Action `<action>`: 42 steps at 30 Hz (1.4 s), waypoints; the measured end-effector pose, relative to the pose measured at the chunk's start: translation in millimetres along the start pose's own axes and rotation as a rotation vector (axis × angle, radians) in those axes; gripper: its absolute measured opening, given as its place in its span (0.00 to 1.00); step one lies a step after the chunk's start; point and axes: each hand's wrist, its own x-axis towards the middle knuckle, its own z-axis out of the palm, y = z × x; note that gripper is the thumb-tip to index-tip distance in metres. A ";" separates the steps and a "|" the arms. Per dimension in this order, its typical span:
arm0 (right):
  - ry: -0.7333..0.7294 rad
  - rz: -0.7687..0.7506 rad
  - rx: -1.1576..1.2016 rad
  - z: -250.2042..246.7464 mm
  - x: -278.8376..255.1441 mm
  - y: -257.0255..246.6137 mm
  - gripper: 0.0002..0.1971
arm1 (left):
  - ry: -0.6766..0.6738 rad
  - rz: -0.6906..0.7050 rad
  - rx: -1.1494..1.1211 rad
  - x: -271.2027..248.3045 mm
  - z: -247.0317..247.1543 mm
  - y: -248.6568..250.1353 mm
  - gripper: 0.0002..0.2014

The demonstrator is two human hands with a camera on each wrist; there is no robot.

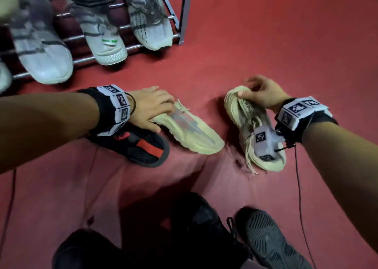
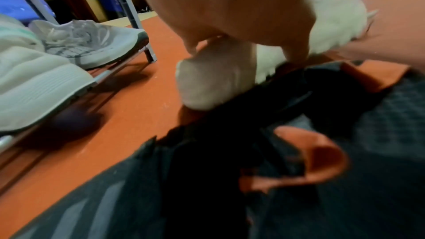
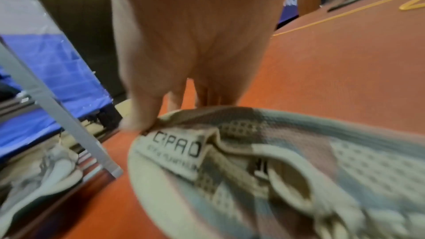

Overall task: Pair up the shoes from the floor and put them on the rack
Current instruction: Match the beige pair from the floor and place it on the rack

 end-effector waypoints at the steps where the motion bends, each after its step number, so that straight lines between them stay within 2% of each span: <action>1: 0.117 -0.013 0.069 -0.8 4.1 -5.7 0.20 | -0.034 0.040 -0.013 -5.6 6.2 1.3 0.25; 2: 0.199 -0.007 0.114 -1.8 8.0 -11.2 0.20 | -0.057 0.079 -0.033 -9.3 13.6 0.5 0.24; 4: 0.253 0.024 0.137 -1.7 13.6 -16.8 0.21 | -0.038 0.055 -0.105 -16.3 14.7 2.2 0.26; 9: 0.175 0.217 0.153 18.4 1.0 5.3 0.23 | 0.091 -0.156 -0.271 -18.6 13.9 -4.6 0.39; 11: 0.129 0.310 0.095 28.8 -9.9 22.3 0.29 | 0.054 -0.260 -0.330 -18.1 14.1 -9.2 0.47; 14: 0.067 0.381 -0.119 41.5 -24.9 45.5 0.39 | -0.070 -0.416 -0.498 -17.2 18.3 -14.1 0.58; 17: 0.035 0.420 -0.208 53.2 -37.5 52.4 0.45 | -0.160 -0.483 -0.644 -15.5 25.1 -16.2 0.61; 21: 0.031 0.450 -0.355 63.0 -40.8 48.0 0.48 | -0.159 -0.536 -0.626 -7.8 22.6 -19.5 0.58; 24: -0.022 0.496 -0.378 64.8 -36.6 46.4 0.51 | -0.199 -0.556 -0.617 -1.8 19.4 -27.8 0.57; 27: -0.008 0.524 -0.345 65.3 -34.3 45.6 0.46 | -0.207 -0.607 -0.626 3.6 23.5 -32.8 0.49; 29: 0.050 0.523 -0.291 66.6 -33.0 43.4 0.42 | -0.222 -0.620 -0.597 6.7 25.2 -34.9 0.45; 33: 0.120 0.575 -0.058 67.0 -22.2 45.4 0.39 | -0.248 -0.571 -0.561 9.2 25.0 -38.5 0.37; 35: 0.134 0.601 0.053 67.2 -17.0 48.5 0.36 | -0.216 -0.552 -0.636 8.3 25.1 -38.0 0.27; 38: 0.114 0.644 0.131 70.9 -15.8 52.7 0.37 | -0.163 -0.522 -0.805 5.9 21.1 -35.0 0.18; 42: 0.043 0.645 0.258 84.8 -17.1 54.9 0.33 | -0.054 -0.478 -0.833 -0.7 7.7 -29.6 0.14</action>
